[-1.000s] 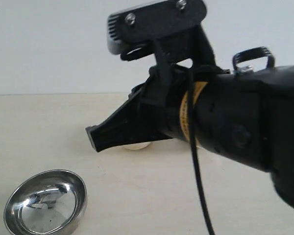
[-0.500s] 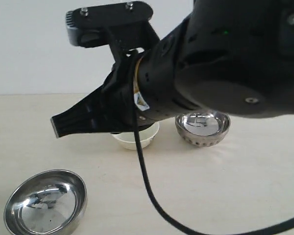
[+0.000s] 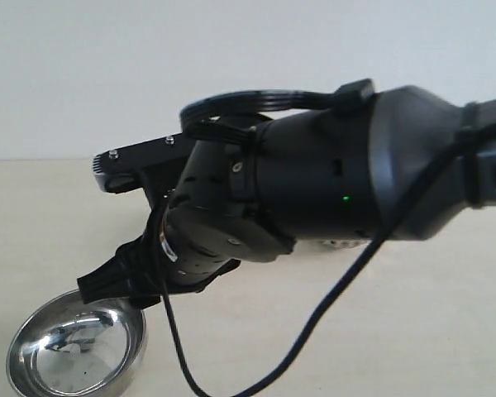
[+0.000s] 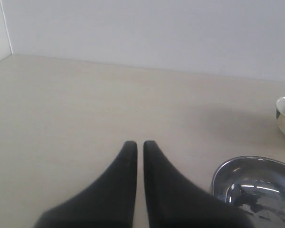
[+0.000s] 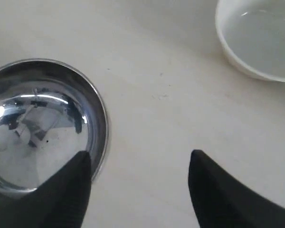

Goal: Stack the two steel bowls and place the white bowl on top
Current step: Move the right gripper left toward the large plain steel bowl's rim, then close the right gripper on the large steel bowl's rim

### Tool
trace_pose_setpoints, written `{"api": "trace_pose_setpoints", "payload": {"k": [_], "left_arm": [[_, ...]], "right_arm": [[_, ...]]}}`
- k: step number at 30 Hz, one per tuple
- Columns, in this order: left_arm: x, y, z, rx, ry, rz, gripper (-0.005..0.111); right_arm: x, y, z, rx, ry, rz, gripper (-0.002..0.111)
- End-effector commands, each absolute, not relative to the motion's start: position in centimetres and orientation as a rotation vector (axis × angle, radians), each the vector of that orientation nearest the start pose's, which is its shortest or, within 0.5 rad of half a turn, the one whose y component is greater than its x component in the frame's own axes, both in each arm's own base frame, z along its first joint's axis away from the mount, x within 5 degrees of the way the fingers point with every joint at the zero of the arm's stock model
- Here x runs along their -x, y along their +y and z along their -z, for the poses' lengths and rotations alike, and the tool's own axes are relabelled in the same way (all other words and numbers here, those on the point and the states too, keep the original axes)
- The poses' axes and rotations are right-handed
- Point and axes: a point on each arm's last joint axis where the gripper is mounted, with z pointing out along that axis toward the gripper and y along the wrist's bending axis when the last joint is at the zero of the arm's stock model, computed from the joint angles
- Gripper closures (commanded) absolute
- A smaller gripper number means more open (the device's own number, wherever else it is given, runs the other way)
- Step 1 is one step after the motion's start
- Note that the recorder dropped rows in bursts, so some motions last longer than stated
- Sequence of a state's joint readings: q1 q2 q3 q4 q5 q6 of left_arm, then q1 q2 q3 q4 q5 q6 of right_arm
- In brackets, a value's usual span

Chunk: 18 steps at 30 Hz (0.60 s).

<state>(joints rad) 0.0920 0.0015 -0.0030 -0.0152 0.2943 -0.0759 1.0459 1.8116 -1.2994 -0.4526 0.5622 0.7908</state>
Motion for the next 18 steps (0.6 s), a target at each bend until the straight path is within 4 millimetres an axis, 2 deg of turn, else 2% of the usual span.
{"api": "trace_pose_setpoints", "payload": {"k": [1, 6, 18], "left_arm": [[-5.4, 0.5, -18.7, 0.167, 1.769, 0.004, 0.102], [-5.4, 0.5, -18.7, 0.167, 1.769, 0.004, 0.102], [-5.4, 0.5, -18.7, 0.167, 1.769, 0.004, 0.102]], "right_arm": [[-22.5, 34.4, -22.2, 0.729, 2.428, -0.318, 0.054], [-23.1, 35.5, -20.6, 0.753, 2.442, -0.303, 0.054], [-23.4, 36.5, -17.8, 0.763, 2.467, -0.334, 0.054]]}}
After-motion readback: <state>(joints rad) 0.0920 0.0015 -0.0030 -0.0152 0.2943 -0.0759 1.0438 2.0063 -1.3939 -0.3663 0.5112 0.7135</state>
